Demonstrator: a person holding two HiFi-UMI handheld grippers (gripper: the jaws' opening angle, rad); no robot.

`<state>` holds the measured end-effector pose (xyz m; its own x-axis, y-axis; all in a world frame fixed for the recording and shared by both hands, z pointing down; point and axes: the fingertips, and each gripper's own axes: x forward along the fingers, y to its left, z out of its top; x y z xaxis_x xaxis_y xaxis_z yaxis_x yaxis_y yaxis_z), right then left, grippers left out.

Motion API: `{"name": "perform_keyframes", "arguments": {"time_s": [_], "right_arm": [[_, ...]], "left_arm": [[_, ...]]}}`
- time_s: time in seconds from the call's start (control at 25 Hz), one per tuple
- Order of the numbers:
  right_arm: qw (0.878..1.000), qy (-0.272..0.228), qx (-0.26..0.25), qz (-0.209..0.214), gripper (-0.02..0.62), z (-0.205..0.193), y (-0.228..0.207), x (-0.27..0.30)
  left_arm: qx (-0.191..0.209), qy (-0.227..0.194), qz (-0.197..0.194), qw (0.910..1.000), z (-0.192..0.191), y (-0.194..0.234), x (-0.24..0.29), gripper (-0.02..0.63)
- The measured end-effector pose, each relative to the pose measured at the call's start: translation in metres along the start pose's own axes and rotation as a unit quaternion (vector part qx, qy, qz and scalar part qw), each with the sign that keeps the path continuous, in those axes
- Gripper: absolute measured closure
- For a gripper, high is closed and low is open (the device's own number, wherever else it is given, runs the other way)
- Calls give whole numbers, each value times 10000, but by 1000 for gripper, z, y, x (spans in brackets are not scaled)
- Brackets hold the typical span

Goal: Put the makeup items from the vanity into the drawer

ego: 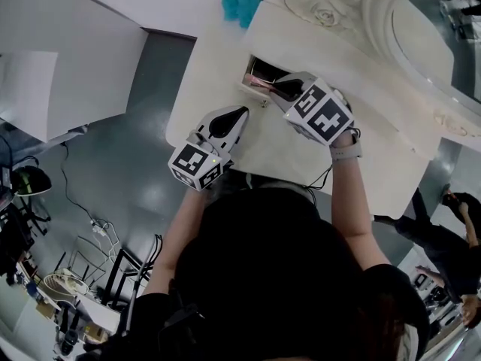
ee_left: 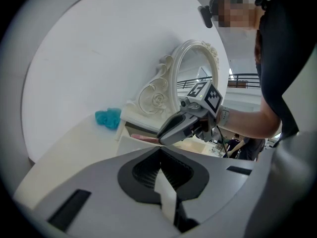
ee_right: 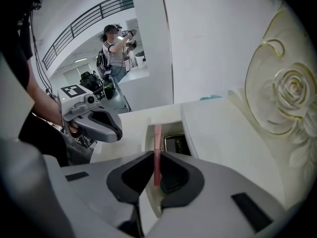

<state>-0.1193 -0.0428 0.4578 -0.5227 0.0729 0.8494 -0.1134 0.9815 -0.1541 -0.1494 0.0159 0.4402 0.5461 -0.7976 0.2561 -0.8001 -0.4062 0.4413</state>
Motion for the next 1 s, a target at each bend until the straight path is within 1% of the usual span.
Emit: {"name": "perform_keyframes", "arguments": {"time_s": [0.2, 0.32, 0.68, 1.0], "right_arm": [[9997, 193, -10, 146, 541, -4, 0, -2], [9995, 302, -75, 114, 541, -6, -2, -1], [9990, 314, -287, -126, 541, -3, -6, 8], [9995, 159, -260, 27, 540, -2, -3, 3]], "left_arm": [[-8, -18, 31, 10000, 1, 2, -2, 594], [-30, -21, 34, 10000, 0, 2, -4, 594], [-67, -27, 54, 10000, -2, 3, -6, 594], [-85, -42, 37, 9999, -3, 1, -6, 594]]}}
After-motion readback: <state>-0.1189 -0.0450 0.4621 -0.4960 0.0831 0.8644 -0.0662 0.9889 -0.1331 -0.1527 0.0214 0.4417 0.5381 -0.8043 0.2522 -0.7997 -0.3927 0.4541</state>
